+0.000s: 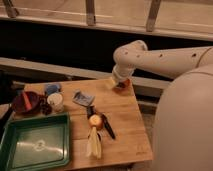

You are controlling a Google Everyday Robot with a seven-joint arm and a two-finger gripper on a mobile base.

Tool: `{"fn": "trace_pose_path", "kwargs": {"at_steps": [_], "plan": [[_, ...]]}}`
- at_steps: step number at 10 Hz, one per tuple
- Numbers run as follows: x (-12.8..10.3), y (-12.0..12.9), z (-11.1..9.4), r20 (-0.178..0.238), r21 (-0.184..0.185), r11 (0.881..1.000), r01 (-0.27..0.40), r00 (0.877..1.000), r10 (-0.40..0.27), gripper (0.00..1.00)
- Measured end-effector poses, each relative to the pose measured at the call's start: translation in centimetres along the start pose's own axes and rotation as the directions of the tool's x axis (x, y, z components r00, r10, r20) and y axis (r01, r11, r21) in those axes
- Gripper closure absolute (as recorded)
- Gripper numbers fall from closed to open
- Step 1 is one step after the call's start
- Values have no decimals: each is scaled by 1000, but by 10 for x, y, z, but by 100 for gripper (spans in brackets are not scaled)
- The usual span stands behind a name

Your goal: Wipe table surface with towel

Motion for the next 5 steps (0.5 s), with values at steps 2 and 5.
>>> {"fn": "trace_pose_path", "kwargs": {"at_steps": [2, 5], "plan": [[2, -3, -1, 0, 5, 1000, 0, 1000, 0, 22], [4, -2, 3, -25, -33, 999, 6, 1000, -7, 22]]}}
